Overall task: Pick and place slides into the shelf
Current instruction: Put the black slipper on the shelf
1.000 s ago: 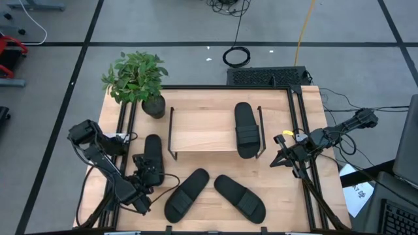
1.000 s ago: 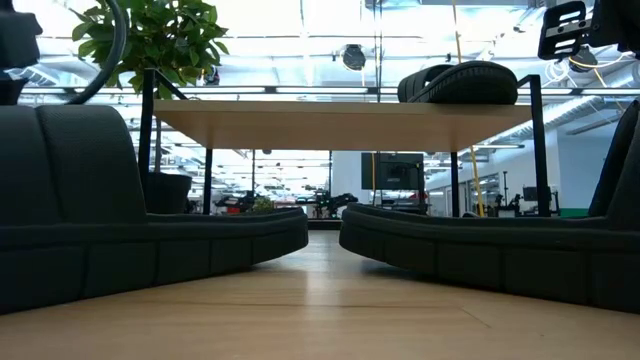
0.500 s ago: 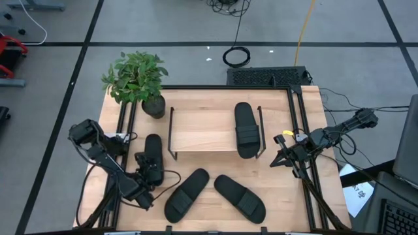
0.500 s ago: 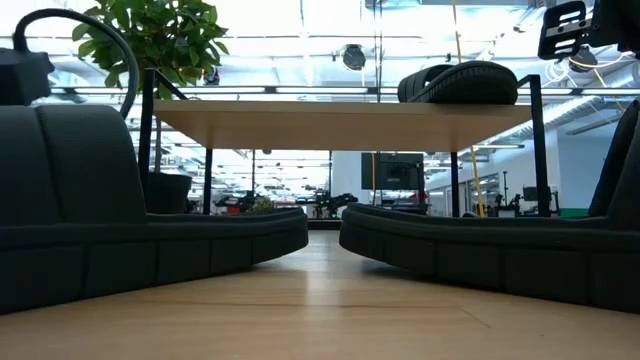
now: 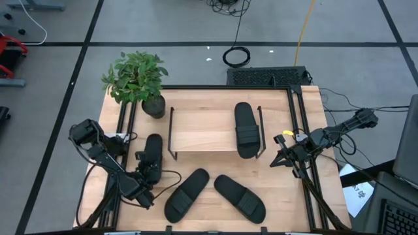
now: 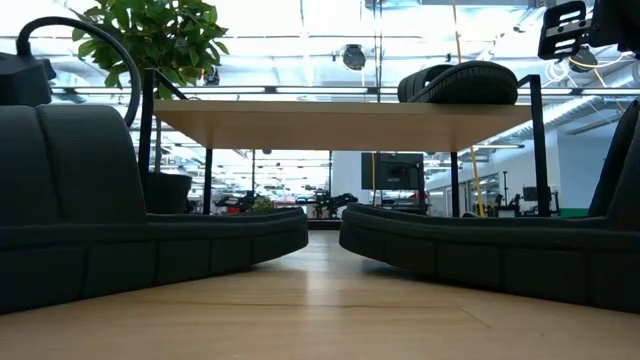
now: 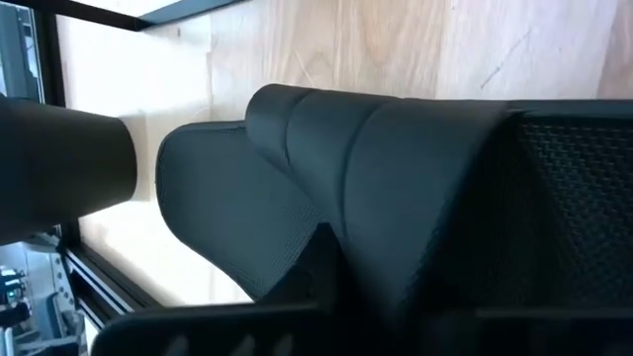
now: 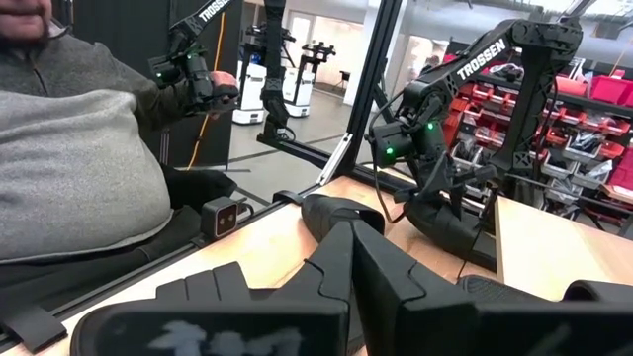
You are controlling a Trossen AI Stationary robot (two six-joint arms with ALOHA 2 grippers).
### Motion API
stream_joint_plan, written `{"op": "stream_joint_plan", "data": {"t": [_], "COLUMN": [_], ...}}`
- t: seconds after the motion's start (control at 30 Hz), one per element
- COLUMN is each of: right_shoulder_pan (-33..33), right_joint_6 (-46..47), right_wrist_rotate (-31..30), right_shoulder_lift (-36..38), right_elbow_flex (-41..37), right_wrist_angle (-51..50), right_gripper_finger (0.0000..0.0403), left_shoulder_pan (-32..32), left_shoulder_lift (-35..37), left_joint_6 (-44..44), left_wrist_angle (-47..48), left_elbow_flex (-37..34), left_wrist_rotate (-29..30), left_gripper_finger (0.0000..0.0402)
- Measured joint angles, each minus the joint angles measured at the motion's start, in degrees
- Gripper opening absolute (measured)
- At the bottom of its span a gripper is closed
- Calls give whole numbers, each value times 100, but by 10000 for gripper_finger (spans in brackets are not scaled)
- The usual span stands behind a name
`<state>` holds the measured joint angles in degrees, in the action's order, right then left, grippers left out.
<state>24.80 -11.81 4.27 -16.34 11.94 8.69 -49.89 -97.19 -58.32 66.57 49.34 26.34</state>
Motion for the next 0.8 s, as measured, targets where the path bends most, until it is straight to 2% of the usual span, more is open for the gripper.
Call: {"op": "stream_joint_plan", "data": {"t": [0.17,0.3,0.53,0.8], "right_shoulder_pan": [0,0,-2,-2], "right_joint_6": [0,4,0,-37], "right_wrist_rotate": [0,0,0,0], "right_shoulder_lift": [0,0,0,-3], "right_elbow_flex": [0,0,0,0], "right_wrist_angle": [0,2,0,1], "right_gripper_finger": [0,0,0,0], "left_shoulder_pan": [48,36,-147,-392], "left_shoulder_lift": [0,-2,-2,-2], "left_joint_6": [-58,-136,-77,743], "left_wrist_angle": [92,684,1676,1160], "left_elbow_flex": [55,398,1589,3001], "left_wrist_rotate": [-46,-193,-280,-316], "left_gripper_finger": [19,6,8,8]}}
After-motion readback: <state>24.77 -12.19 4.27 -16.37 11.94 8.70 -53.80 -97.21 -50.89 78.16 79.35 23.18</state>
